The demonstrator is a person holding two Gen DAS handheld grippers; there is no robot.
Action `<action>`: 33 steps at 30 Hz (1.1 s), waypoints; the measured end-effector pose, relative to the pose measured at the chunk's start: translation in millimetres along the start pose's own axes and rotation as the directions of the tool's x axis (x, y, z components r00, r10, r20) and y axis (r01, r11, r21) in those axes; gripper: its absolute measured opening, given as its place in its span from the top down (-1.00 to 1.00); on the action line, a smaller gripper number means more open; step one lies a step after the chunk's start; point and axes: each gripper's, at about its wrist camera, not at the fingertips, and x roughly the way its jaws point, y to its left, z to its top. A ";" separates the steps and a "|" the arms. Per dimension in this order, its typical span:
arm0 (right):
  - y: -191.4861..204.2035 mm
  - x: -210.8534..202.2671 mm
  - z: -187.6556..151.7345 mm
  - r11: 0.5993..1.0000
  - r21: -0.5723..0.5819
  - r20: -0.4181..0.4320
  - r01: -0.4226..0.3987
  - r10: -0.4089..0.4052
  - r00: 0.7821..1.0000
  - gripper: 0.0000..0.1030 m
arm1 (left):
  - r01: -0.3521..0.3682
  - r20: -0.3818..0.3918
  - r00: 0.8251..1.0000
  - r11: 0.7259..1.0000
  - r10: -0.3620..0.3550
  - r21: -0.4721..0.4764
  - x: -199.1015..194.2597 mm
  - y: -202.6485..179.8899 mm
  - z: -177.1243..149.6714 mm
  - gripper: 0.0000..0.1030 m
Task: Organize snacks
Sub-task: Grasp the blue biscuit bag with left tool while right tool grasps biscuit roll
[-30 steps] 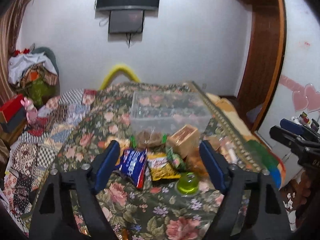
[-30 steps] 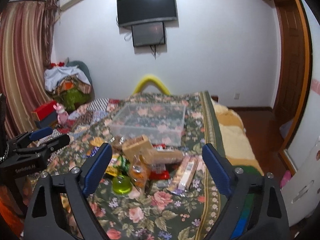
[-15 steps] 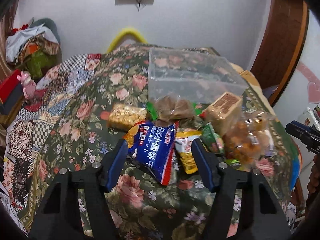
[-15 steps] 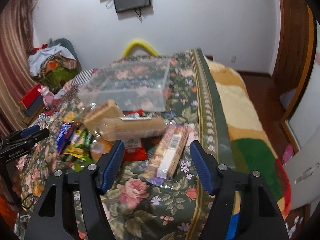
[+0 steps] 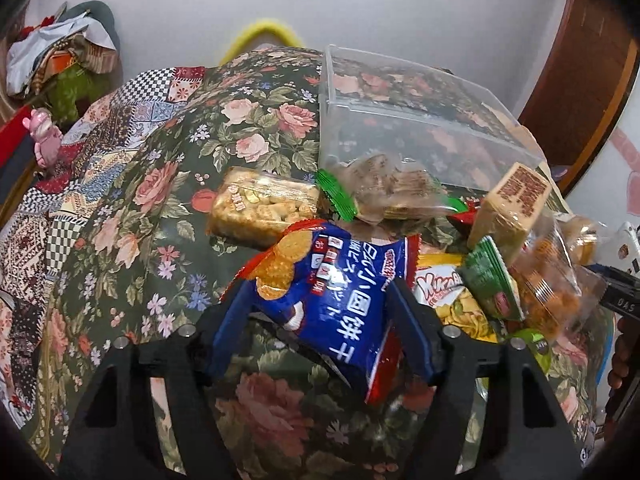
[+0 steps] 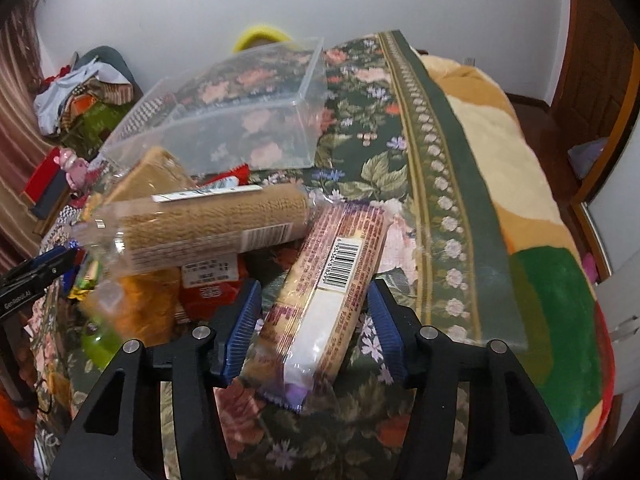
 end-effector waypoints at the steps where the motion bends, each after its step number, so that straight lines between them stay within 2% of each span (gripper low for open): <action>1: -0.3 2.3 0.4 1.000 -0.004 -0.003 0.008 -0.008 1.000 -0.01 | 0.000 0.002 1.000 1.000 0.000 -0.001 2.2 0.6 1.0 -0.48; 3: -1.9 7.4 0.5 1.000 -0.003 -0.018 0.010 -0.010 1.000 -0.01 | -0.010 0.002 1.000 1.000 0.010 0.006 5.9 1.9 2.7 -0.64; 6: -1.9 13.3 0.6 1.000 -0.004 -0.022 0.014 -0.014 1.000 -0.02 | -0.001 -0.011 1.000 1.000 0.001 -0.005 13.5 6.2 5.0 -0.73; 10: 1.6 15.6 0.5 0.999 -0.034 -0.017 0.040 -0.041 0.999 -0.02 | 0.018 -0.006 1.000 1.000 -0.018 -0.025 19.5 10.5 6.9 -0.74; 16: 4.9 14.5 -2.5 0.997 -0.049 0.001 0.060 -0.060 0.998 0.02 | -0.013 0.012 1.000 1.000 0.013 0.012 16.3 7.2 5.0 -0.67; 20: 2.7 12.6 -2.5 0.997 -0.046 0.006 0.067 -0.067 0.998 0.13 | -0.012 0.008 1.000 1.000 0.012 0.019 9.7 9.3 2.3 -0.50; 28: -7.3 1.9 -6.3 0.998 -0.012 0.006 0.053 -0.053 0.999 0.19 | -0.012 0.013 1.000 1.000 0.011 0.020 -11.3 10.5 -4.8 -0.20; 31: -9.6 -5.9 -8.3 0.999 -0.009 0.016 0.052 -0.052 0.999 0.20 | -0.036 0.034 0.999 0.999 0.035 0.024 -23.6 10.2 -5.1 0.25; 32: -10.4 -8.8 -8.9 0.999 -0.008 0.020 0.053 -0.053 0.998 0.20 | -0.061 0.041 0.997 0.998 0.060 0.021 -28.0 11.8 -4.4 0.55; 33: -10.8 -11.2 -9.3 0.999 -0.007 0.025 0.054 -0.054 0.998 0.21 | -0.056 0.040 0.998 0.998 0.055 0.014 -30.2 13.6 -3.6 0.62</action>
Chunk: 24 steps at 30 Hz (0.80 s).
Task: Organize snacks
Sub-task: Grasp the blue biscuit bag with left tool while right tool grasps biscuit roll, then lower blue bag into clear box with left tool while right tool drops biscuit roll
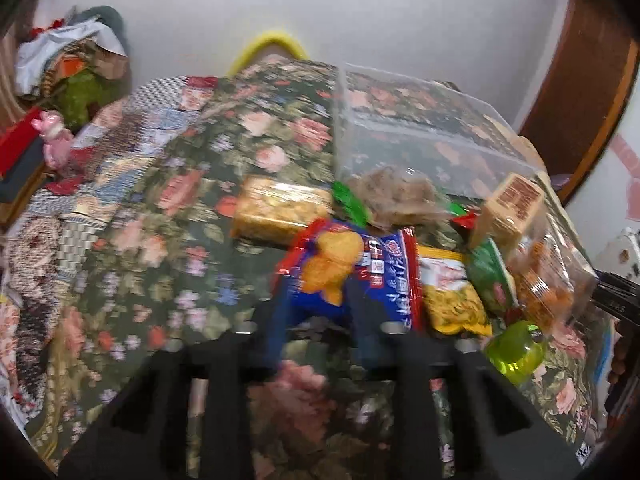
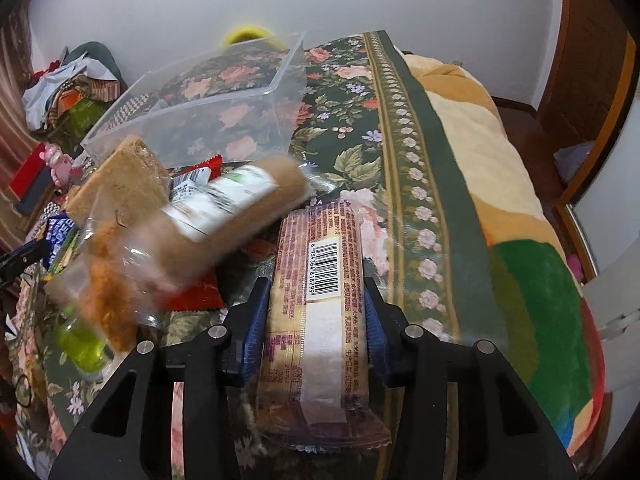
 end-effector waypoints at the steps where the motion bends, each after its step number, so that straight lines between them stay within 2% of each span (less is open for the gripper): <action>1: -1.2 -2.9 0.0 1.000 0.002 0.005 0.000 0.000 1.000 0.21 | 0.022 -0.007 1.000 1.000 -0.023 -0.015 -2.3 3.8 1.0 0.63; 4: -4.4 -8.8 -0.3 1.000 0.015 0.016 -0.017 0.017 1.000 0.22 | 0.049 -0.023 0.998 0.997 -0.051 -0.054 -3.7 11.1 3.0 0.62; 5: -4.7 -10.7 -0.4 1.000 0.016 0.020 -0.019 0.018 1.000 0.22 | 0.059 -0.032 0.998 0.996 -0.061 -0.063 -3.1 12.1 4.0 0.53; 7: -4.5 -13.8 -1.0 1.000 0.016 0.028 -0.017 0.017 0.999 0.22 | 0.072 -0.047 0.996 0.994 -0.076 -0.078 -1.8 11.9 5.9 -0.13; 8: -4.3 -15.4 -1.1 1.000 0.013 0.031 -0.015 0.014 0.999 0.22 | 0.072 -0.046 0.996 0.994 -0.076 -0.086 -1.3 11.6 6.7 -0.68; 9: -4.0 -16.8 -1.6 1.000 0.010 0.035 -0.012 0.012 0.999 0.22 | 0.075 -0.030 0.996 0.993 -0.078 -0.092 -1.5 11.1 6.9 -0.85; 11: -4.1 -18.9 -0.5 1.000 0.007 0.041 -0.009 0.009 0.999 0.22 | 0.075 -0.021 0.997 0.994 -0.077 -0.079 1.7 7.0 8.8 -0.85; 16: -8.6 -24.3 0.9 1.000 0.014 0.054 0.000 -0.001 0.999 0.22 | 0.091 -0.121 0.988 0.994 -0.097 -0.057 36.8 -2.2 13.0 -0.87; 19: -11.2 -25.6 1.1 1.000 0.017 0.055 -0.004 0.003 0.999 0.22 | 0.037 -0.145 0.989 0.999 -0.040 -0.025 53.4 -6.0 9.6 -0.89; 21: -9.8 -24.2 1.1 1.000 0.009 0.053 0.004 -0.004 0.999 0.22 | 0.030 -0.178 0.983 0.999 -0.034 -0.023 66.4 -6.0 4.8 -0.89; 23: -9.0 -22.9 0.9 1.000 0.004 0.051 0.008 -0.009 0.999 0.23 | 0.013 -0.160 0.987 1.000 -0.016 -0.018 68.0 -4.8 1.6 -0.87; 24: -8.9 -22.9 0.8 1.000 0.005 0.051 0.007 -0.008 0.999 0.23 | 0.011 -0.153 0.988 1.000 -0.013 -0.014 66.8 -4.6 0.8 -0.74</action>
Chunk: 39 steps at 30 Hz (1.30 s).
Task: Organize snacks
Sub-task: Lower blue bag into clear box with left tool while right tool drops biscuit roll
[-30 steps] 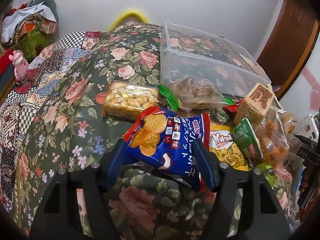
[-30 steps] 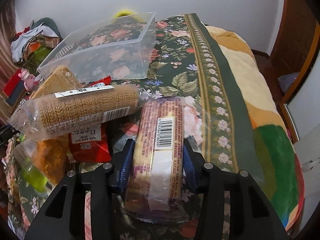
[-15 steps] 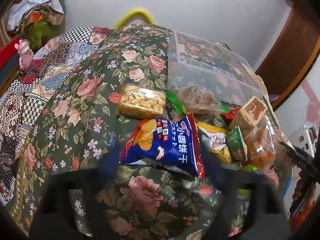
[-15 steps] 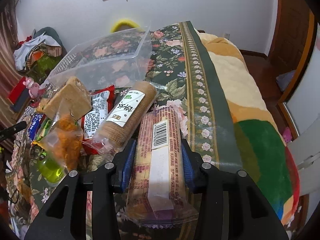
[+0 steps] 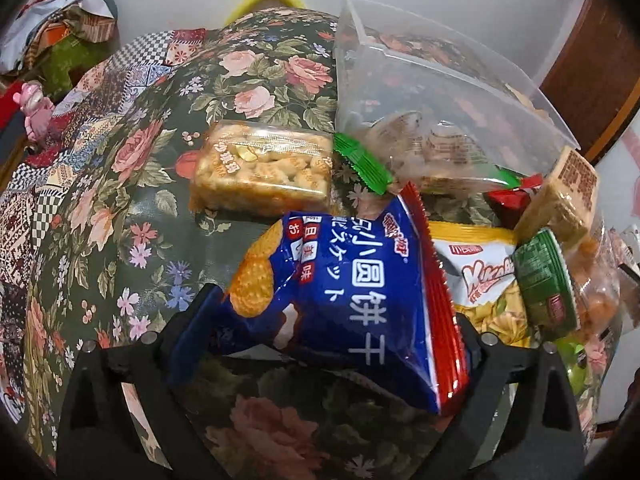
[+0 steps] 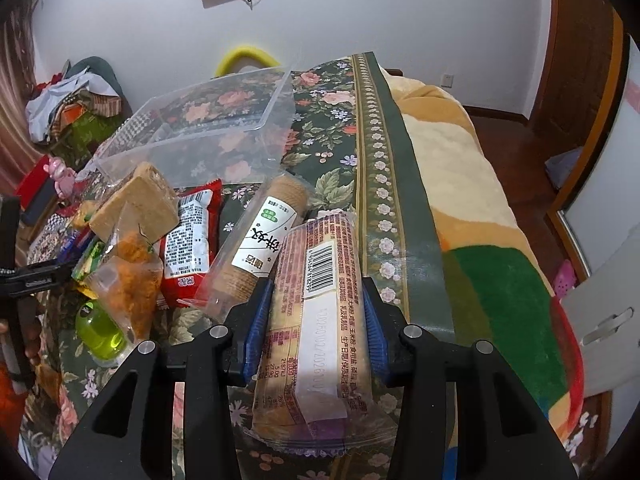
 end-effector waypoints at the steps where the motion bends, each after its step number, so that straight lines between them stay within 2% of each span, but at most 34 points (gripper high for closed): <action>1: -0.6 -0.6 0.3 1.000 0.002 0.003 0.000 0.000 1.000 0.23 | -0.005 0.010 1.000 1.000 0.005 0.002 -2.2 0.3 -0.6 -0.68; 5: -0.3 -7.0 5.5 1.000 0.003 0.031 -0.002 0.002 1.000 0.23 | 0.006 0.032 0.999 1.000 -0.005 -0.010 -12.2 4.5 -1.7 -0.65; 9: 3.6 -17.6 13.4 1.000 -0.009 0.068 -0.009 0.009 0.998 0.23 | -0.008 0.089 0.996 1.000 0.009 -0.003 -34.9 5.5 -0.1 -0.64; 13: 11.0 -24.4 25.4 0.999 -0.026 0.105 -0.024 0.026 0.994 0.23 | 0.010 0.141 0.990 1.000 -0.011 0.011 -59.0 0.9 9.8 -0.64; 20: 29.7 -29.4 56.8 0.996 -0.071 0.181 -0.052 0.064 0.981 0.23 | 0.054 0.244 0.967 0.996 -0.070 0.070 -96.6 -24.2 44.8 -0.64; 28: 49.1 -28.8 90.7 0.990 -0.114 0.247 -0.084 0.110 0.963 0.23 | 0.087 0.280 0.954 0.992 -0.109 0.089 -97.7 -47.9 88.7 -0.64; 34: 61.0 -13.2 108.4 0.986 -0.131 0.251 -0.104 0.135 0.958 0.23 | 0.094 0.274 0.955 0.992 -0.114 0.086 -82.9 -61.6 116.6 -0.64; 39: 66.9 9.1 120.2 0.984 -0.129 0.224 -0.123 0.150 0.963 0.23 | 0.089 0.259 0.959 0.991 -0.111 0.097 -66.3 -70.8 131.1 -0.65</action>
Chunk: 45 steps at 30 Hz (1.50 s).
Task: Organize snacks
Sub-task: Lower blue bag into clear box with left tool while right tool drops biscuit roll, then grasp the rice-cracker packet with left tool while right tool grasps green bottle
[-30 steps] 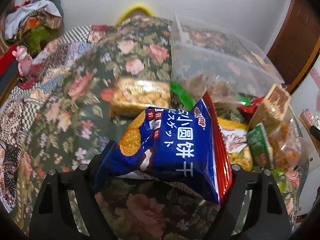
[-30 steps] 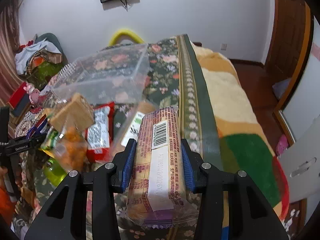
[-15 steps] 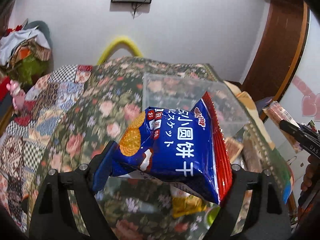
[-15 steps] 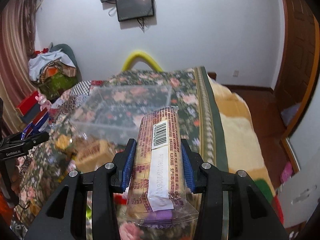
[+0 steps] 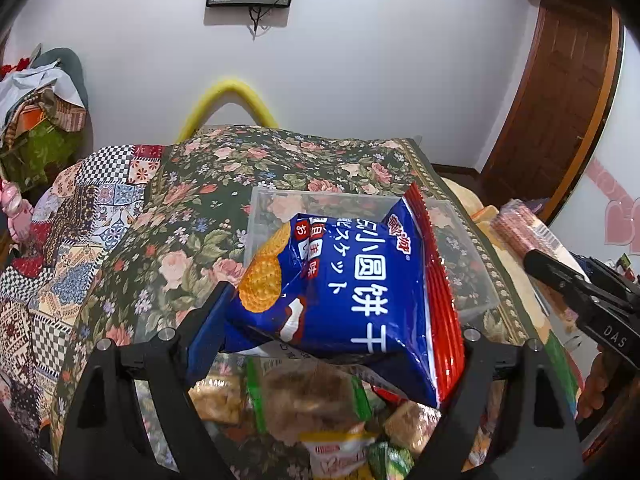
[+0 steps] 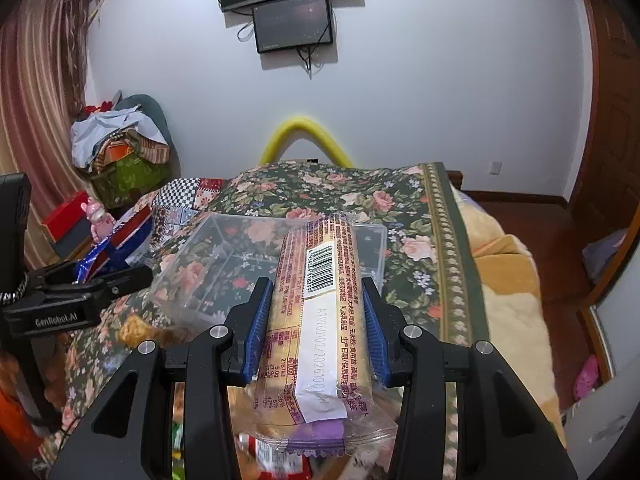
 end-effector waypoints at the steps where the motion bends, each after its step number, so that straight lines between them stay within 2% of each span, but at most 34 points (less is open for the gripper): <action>1: -1.2 5.4 1.6 1.000 0.004 -0.008 -0.001 0.001 1.000 0.23 | -0.003 -0.005 1.000 1.000 0.003 0.007 5.0 -1.4 1.9 -0.65; 11: -11.5 60.8 1.0 0.999 0.033 -0.131 -0.019 0.024 0.991 0.23 | -0.007 -0.102 0.995 0.999 0.010 0.032 57.3 -9.5 10.5 -0.65; 20: -6.8 90.0 1.2 1.000 -0.012 -0.198 -0.019 0.016 0.980 0.23 | -0.005 -0.199 0.980 0.999 0.014 0.044 99.2 -7.6 10.1 -0.67; 26: -9.0 99.4 -0.3 1.000 -0.004 -0.218 -0.017 0.016 0.976 0.22 | -0.019 -0.191 0.981 0.999 0.028 0.045 105.6 -6.2 10.4 -0.70; 33: -8.2 96.5 1.0 1.000 -0.024 -0.223 0.000 -0.006 0.975 0.18 | -0.013 -0.174 0.984 0.999 0.020 0.040 95.1 -3.6 13.2 -0.71; 35: -7.5 90.3 2.3 1.000 -0.029 -0.210 0.005 -0.011 0.978 0.09 | -0.016 -0.157 0.987 0.999 0.022 0.045 86.6 -3.7 14.6 -0.72; 38: -6.4 74.8 4.8 1.000 -0.029 -0.176 0.004 -0.009 0.984 -0.04 | -0.019 -0.128 0.991 0.998 0.026 0.062 68.8 -5.5 17.5 -0.72; 45: 0.9 30.0 5.7 1.000 -0.024 -0.114 -0.015 0.012 0.993 -0.06 | -0.034 -0.034 0.999 0.993 0.038 0.109 1.5 -6.7 16.5 -0.81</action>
